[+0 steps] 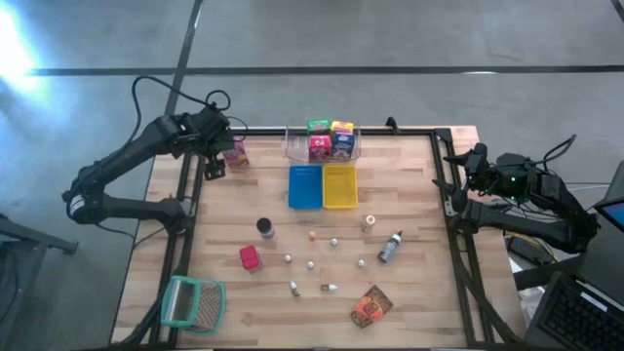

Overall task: Pick & Place Kitchen Items
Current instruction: Put the purple cereal box into the transparent bin

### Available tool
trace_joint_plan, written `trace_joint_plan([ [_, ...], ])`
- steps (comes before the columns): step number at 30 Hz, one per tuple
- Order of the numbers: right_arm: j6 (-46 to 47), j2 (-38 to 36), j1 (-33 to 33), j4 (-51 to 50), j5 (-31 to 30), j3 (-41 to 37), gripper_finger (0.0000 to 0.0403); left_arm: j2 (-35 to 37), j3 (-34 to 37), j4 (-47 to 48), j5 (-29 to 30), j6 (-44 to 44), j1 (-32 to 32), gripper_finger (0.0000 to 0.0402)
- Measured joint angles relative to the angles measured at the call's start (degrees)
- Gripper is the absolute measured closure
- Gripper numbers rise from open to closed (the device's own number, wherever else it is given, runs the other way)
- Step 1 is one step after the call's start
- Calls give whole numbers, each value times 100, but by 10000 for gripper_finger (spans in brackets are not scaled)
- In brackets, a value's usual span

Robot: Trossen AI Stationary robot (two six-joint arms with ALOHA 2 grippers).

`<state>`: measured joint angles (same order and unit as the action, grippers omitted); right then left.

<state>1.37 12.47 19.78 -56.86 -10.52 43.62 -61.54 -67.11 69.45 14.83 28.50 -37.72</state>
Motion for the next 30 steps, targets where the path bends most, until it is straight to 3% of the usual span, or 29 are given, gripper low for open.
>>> trace_joint_plan([
  [12,0,0,-1,0,-2,0,39,-191,0,-153,-124,40,-248,85],
  [26,2,-1,1,0,-2,0,39,-1607,-205,-404,-271,-343,-655,85],
  [30,2,-2,1,-2,-2,0,39,-1848,-402,-360,114,-376,-801,85],
])
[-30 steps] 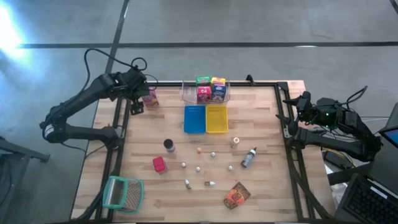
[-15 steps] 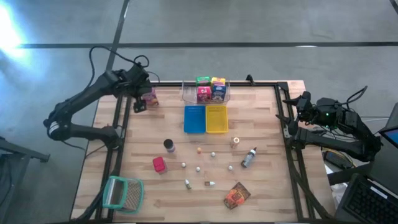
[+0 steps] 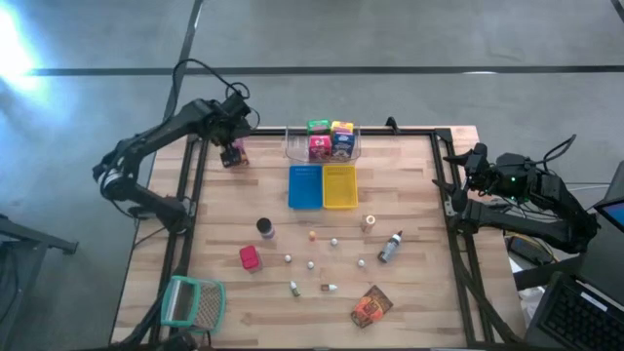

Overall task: Pick & Place Kitchen Items
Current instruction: Put the purple cereal box into the transparent bin

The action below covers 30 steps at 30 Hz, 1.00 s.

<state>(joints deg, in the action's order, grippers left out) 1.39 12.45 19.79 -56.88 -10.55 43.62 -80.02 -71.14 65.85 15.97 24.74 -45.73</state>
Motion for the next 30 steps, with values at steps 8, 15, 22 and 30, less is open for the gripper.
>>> trace_joint_plan([
  [8,-1,2,-1,1,1,-1,39,-291,-428,295,308,248,-189,85],
  [15,0,2,-1,1,2,0,39,-612,-437,378,197,284,-289,85],
  [22,-2,2,0,1,2,0,39,-772,-437,413,139,329,-372,85],
  [30,-2,2,-1,0,2,0,39,-929,-427,405,-49,324,-453,85],
])
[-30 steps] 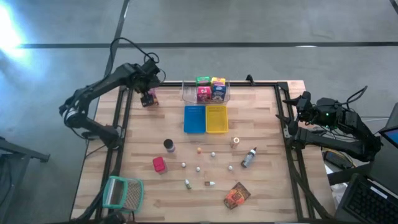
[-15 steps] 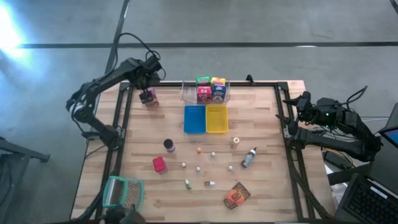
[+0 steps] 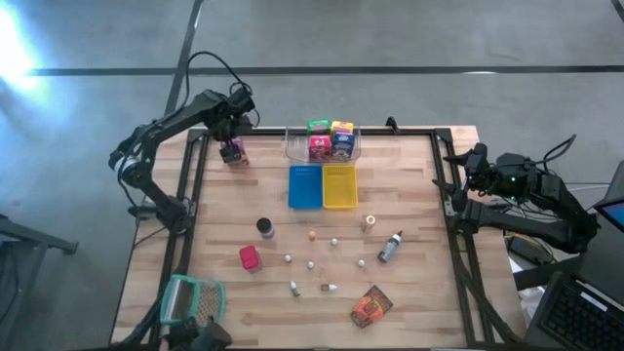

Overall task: Pick & Place Kitchen Items
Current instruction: Put the purple cereal box into the transparent bin

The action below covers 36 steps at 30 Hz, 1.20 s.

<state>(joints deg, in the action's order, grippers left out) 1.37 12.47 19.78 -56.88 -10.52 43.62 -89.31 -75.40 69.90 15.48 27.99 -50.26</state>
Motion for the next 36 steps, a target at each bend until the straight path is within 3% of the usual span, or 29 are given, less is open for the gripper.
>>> trace_joint_plan([
  [24,0,0,1,0,-2,0,39,-178,70,-66,13,-149,22,88],
  [36,2,0,0,2,-1,0,39,-178,73,-38,14,-91,24,191],
])
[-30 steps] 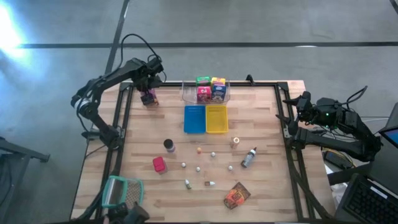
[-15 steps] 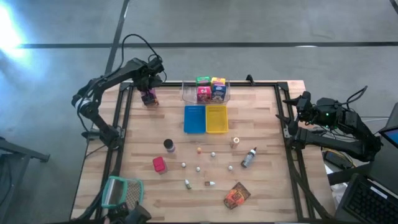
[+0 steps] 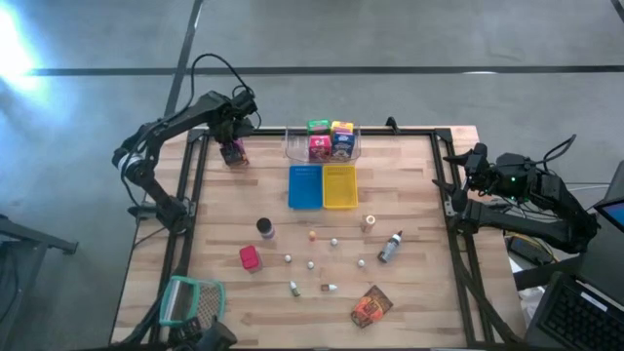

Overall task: Pick & Place Kitchen Items
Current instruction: Put the purple cereal box into the transparent bin

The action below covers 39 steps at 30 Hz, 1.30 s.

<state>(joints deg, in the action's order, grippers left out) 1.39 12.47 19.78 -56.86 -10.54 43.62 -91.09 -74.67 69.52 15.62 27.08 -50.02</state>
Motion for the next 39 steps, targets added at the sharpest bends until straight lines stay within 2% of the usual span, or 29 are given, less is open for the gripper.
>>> trace_joint_plan([
  [5,2,0,1,-2,0,0,39,0,0,2,0,42,0,235],
  [10,2,0,1,-2,1,0,39,8,-95,65,-7,120,2,260],
  [16,0,-1,1,-1,0,-1,39,26,-589,433,-9,34,2,265],
  [22,0,0,1,-1,-1,0,39,39,-1435,892,-78,-340,2,266],
  [27,0,0,1,-2,1,0,39,47,-2291,1189,-205,-1120,7,266],
  [31,-1,-1,0,0,0,0,39,48,-2822,1165,-874,-2126,86,266],
  [35,0,0,1,-2,-1,-2,39,50,-3047,767,-1446,-3227,297,266],
  [39,-1,0,1,0,-1,0,39,49,-3064,376,-1516,-4040,599,266],
])
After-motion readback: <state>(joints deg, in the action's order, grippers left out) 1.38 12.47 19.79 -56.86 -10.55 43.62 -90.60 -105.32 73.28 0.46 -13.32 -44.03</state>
